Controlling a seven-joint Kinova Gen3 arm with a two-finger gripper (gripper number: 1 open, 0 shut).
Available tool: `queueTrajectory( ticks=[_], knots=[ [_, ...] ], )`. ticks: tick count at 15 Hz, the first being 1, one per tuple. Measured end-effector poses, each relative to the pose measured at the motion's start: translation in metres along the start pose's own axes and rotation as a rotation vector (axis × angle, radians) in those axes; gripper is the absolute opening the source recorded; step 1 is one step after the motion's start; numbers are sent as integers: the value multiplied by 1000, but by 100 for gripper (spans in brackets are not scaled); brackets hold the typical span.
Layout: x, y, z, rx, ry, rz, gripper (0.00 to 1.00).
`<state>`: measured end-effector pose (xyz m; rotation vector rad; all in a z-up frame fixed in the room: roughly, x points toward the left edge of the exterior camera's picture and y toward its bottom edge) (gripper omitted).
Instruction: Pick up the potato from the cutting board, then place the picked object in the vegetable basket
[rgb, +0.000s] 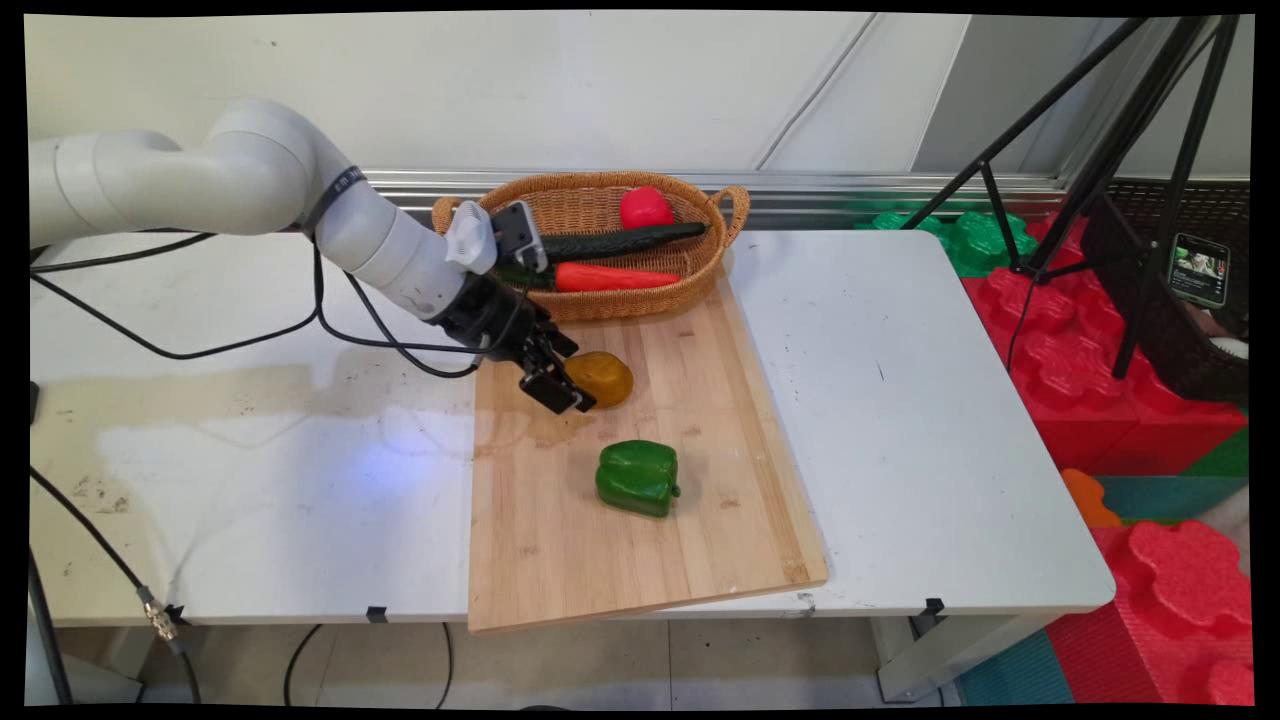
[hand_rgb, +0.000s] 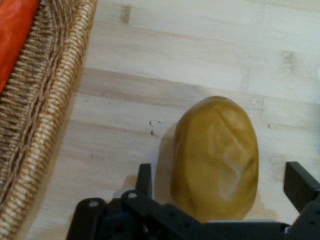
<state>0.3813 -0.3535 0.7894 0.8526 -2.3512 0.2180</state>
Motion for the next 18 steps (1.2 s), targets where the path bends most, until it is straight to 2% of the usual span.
queueTrajectory(
  ticks=[1, 2, 10, 13, 18],
  knots=[
    [1, 0, 2, -1, 3, 2, 100],
    [1, 0, 4, -1, 6, 4, 0],
    [8, -3, -2, 4, 35, 25, 0],
    [15, -2, -18, 7, 64, 32, 0],
    [28, -2, -61, 15, 125, 42, 0]
  ],
)
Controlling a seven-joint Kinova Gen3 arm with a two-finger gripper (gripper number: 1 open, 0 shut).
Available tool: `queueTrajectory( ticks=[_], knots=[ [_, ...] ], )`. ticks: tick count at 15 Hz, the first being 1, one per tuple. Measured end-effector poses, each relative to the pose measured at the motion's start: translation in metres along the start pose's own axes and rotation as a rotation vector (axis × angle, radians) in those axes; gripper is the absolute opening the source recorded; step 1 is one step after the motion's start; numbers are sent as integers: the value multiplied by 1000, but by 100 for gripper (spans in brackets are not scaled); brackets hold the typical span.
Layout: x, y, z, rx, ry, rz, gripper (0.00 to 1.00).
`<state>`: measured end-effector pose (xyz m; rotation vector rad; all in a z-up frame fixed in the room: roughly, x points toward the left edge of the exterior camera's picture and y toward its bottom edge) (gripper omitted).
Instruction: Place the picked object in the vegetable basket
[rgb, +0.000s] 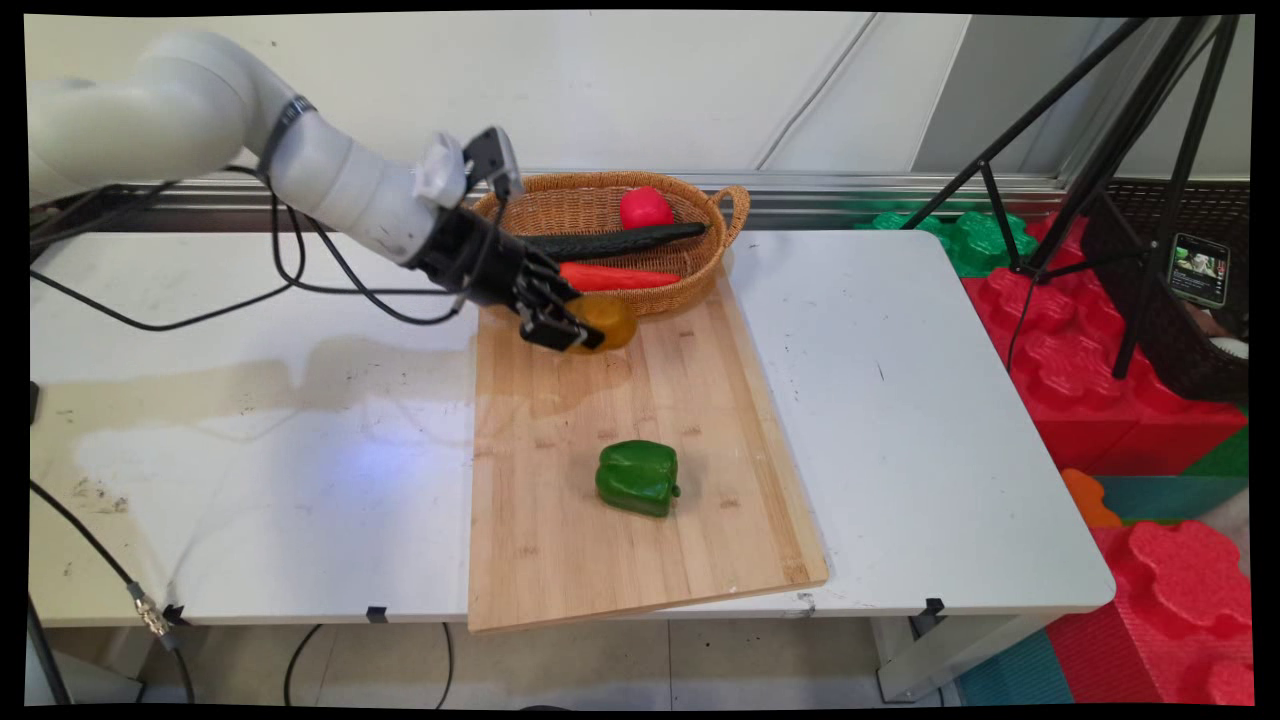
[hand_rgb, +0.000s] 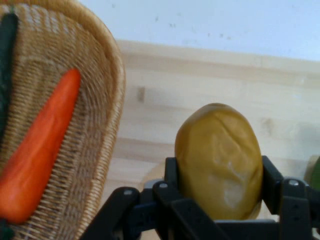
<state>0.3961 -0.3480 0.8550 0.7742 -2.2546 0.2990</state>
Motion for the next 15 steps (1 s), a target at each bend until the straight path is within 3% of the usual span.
queueTrajectory(
  ticks=[5, 10, 15],
  knots=[
    [20, -9, -38, 25, 71, -15, 0],
    [41, -37, -67, 91, 138, -34, 0],
    [40, -73, -68, 181, 125, -32, 0]
  ],
)
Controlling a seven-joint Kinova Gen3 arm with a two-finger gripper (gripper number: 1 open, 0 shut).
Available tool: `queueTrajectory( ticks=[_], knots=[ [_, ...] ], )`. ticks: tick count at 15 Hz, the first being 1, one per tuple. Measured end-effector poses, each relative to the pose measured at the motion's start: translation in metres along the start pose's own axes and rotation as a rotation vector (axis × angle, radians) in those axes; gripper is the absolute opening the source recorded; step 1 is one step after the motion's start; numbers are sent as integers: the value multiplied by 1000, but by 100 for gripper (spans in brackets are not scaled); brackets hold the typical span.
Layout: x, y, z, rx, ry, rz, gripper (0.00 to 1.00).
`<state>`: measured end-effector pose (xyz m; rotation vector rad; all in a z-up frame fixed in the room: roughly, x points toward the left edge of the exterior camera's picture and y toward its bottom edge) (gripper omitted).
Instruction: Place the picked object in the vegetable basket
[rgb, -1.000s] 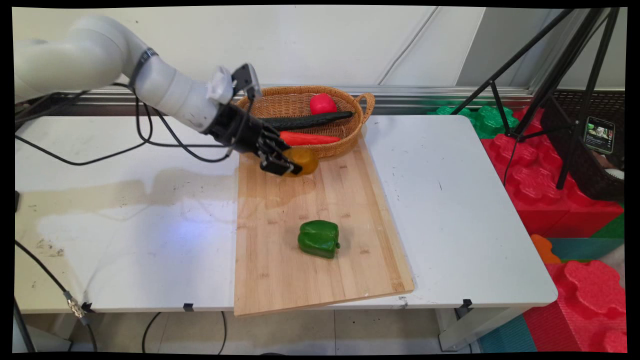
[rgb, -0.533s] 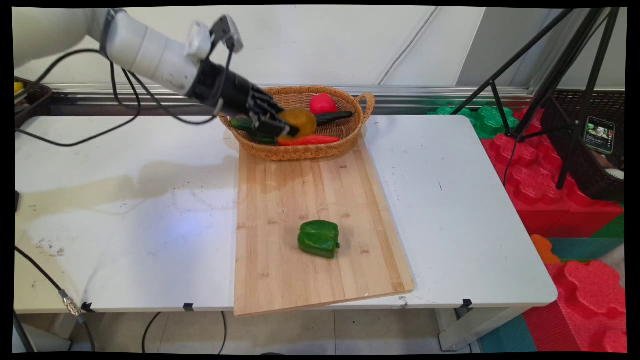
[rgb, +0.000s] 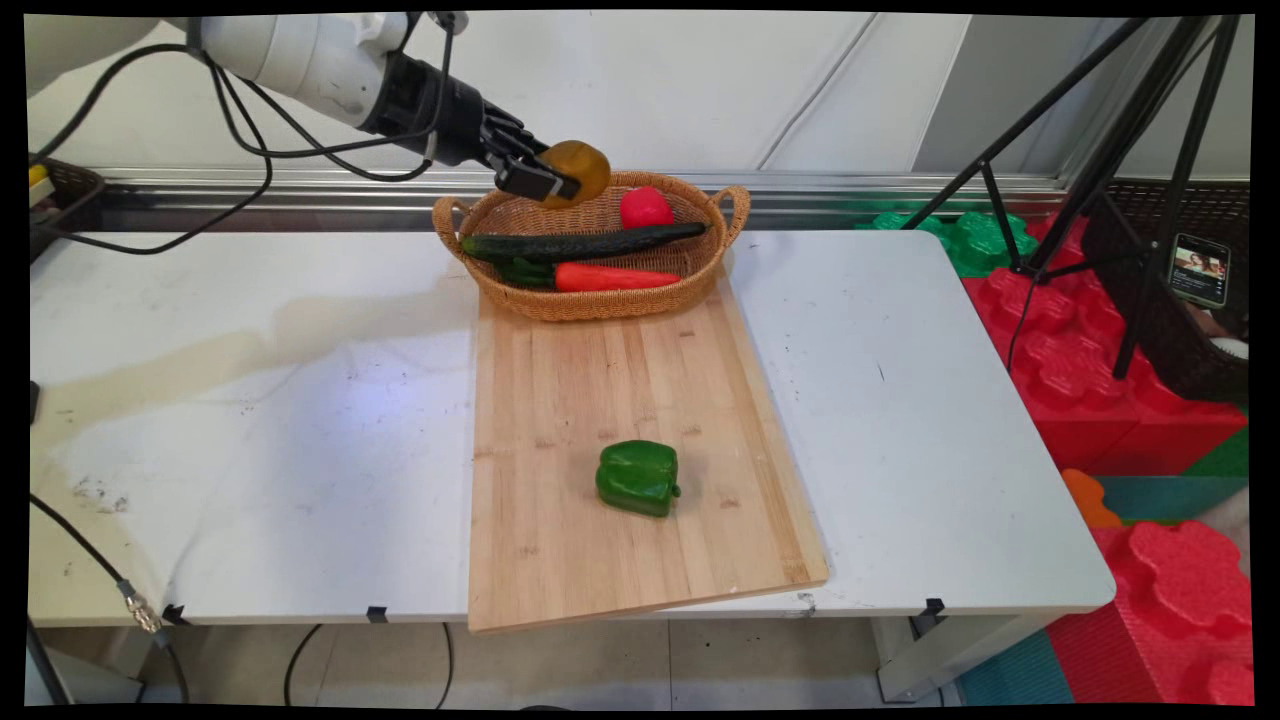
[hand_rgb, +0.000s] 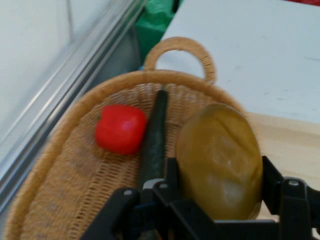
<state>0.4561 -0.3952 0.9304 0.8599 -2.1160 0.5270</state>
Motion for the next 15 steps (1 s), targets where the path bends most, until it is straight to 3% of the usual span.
queueTrajectory(
  ticks=[9, 15],
  knots=[
    [-27, -61, 69, 118, -121, -6, 0],
    [-42, -87, 100, 152, -175, -33, 0]
  ],
)
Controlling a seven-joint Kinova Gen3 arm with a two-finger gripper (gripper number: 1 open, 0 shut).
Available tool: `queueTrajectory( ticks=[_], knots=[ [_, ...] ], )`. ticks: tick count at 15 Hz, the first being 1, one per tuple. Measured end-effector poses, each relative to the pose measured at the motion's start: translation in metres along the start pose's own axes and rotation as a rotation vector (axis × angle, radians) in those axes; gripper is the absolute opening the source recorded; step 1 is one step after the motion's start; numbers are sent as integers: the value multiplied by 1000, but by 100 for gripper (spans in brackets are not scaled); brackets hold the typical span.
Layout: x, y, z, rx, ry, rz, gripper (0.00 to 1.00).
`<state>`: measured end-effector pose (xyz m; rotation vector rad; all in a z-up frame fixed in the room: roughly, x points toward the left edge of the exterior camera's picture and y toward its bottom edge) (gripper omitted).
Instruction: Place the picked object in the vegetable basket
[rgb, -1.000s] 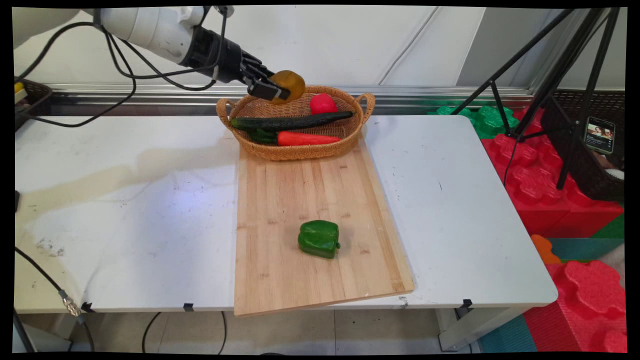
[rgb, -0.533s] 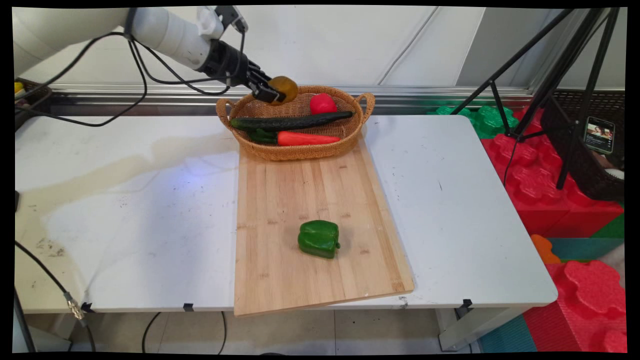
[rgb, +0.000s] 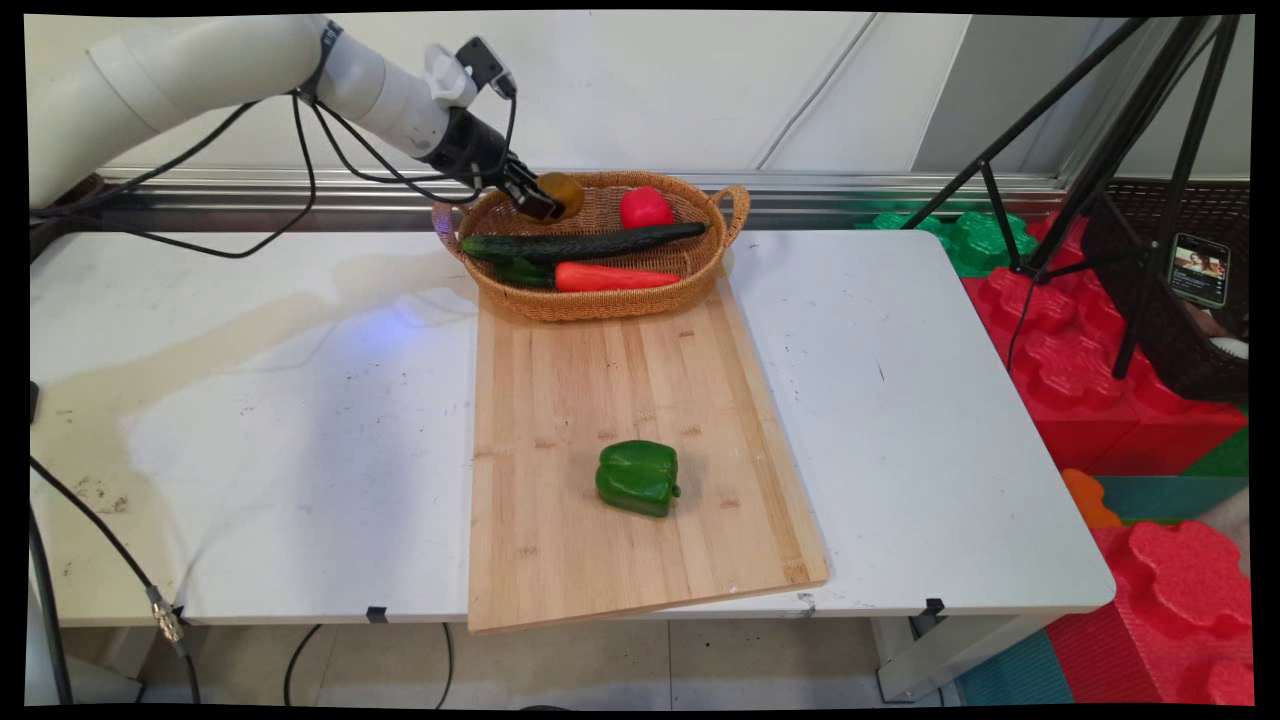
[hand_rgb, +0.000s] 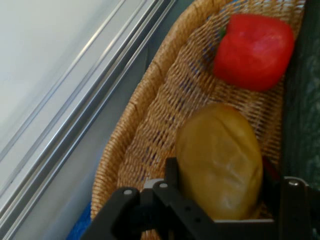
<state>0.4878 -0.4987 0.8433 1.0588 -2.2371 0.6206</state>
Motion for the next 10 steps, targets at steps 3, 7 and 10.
queueTrajectory(
  ticks=[3, 7, 10],
  knots=[
    [-1, -4, 13, -9, -8, -2, 0],
    [5, -9, 17, -16, 7, 10, 0],
    [10, -11, 10, -24, 23, 28, 100]
  ],
)
